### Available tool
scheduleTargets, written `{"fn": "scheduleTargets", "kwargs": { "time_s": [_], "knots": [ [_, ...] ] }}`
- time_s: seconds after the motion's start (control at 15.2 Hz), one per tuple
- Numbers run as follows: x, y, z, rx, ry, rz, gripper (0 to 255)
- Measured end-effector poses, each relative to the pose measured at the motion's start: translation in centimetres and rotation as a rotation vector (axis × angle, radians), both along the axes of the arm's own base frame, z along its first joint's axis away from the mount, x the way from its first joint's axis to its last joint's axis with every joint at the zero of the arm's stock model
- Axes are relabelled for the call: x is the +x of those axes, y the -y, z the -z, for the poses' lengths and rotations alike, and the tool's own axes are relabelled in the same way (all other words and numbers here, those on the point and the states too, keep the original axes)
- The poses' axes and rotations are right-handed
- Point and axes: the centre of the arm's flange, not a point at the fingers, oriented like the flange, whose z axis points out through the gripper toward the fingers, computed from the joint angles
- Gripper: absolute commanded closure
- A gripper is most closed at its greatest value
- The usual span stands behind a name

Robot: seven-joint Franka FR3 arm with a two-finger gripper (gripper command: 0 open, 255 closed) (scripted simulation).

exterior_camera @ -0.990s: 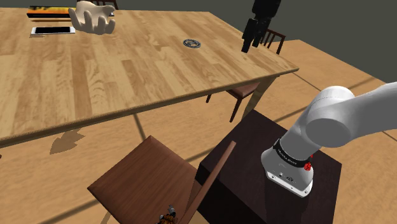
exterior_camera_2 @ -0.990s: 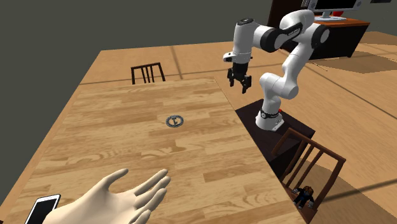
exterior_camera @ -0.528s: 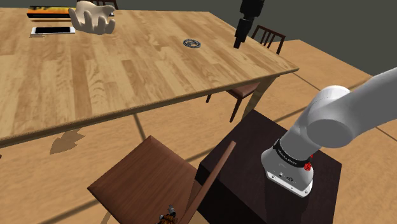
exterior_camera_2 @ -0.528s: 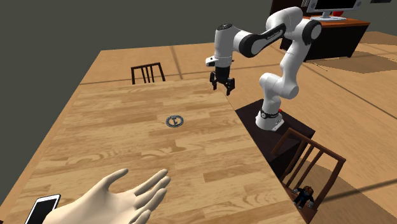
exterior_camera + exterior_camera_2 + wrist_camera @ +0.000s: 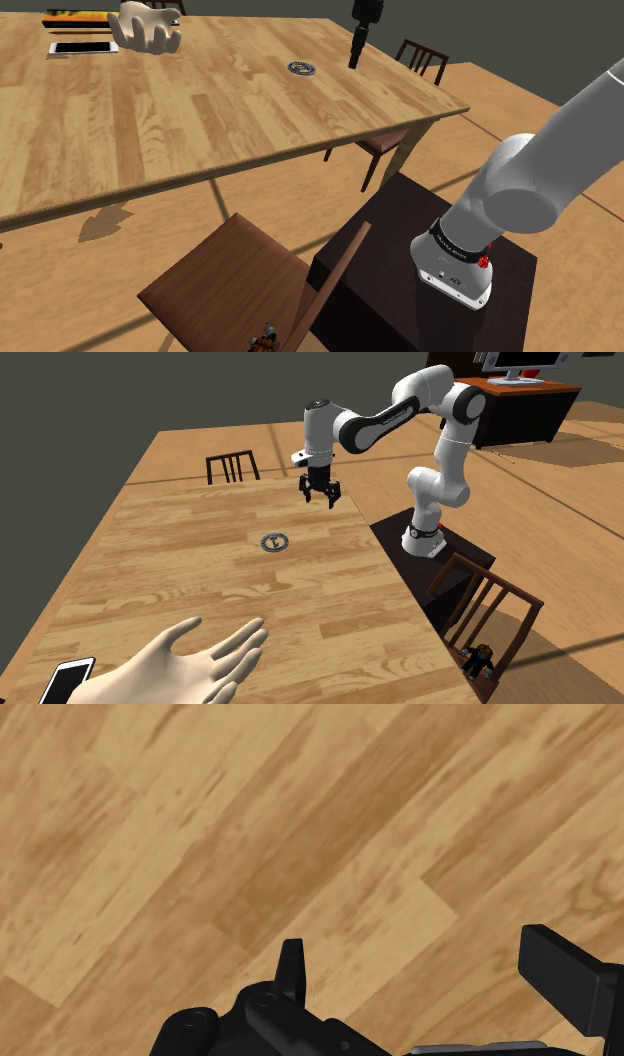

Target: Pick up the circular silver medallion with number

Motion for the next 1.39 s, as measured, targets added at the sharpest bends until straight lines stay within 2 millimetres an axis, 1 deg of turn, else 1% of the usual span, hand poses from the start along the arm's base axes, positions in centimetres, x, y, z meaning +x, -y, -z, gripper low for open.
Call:
{"fn": "scheduleTargets", "kwargs": {
  "time_s": [0.13, 0.2, 0.4, 0.53, 0.99, 1.12, 1.39],
  "knots": [
    [2.8, 0.7, 0.5, 0.0, 0.003, -0.06, 0],
    [3.9, 1.1, 0.6, 0.0, 0.003, -0.09, 0],
    [7.5, 1.6, 1.6, 0.001, 0.008, -0.179, 0],
    [10.3, 2.0, 2.0, 0.002, 0.01, -0.239, 0],
    [19.3, 1.7, 4.0, 0.004, 0.02, -0.448, 0],
    [20.1, 1.5, 5.0, 0.005, 0.02, -0.471, 0],
    [20.3, 1.5, 6.8, 0.005, 0.021, -0.478, 0]
  ]
}}
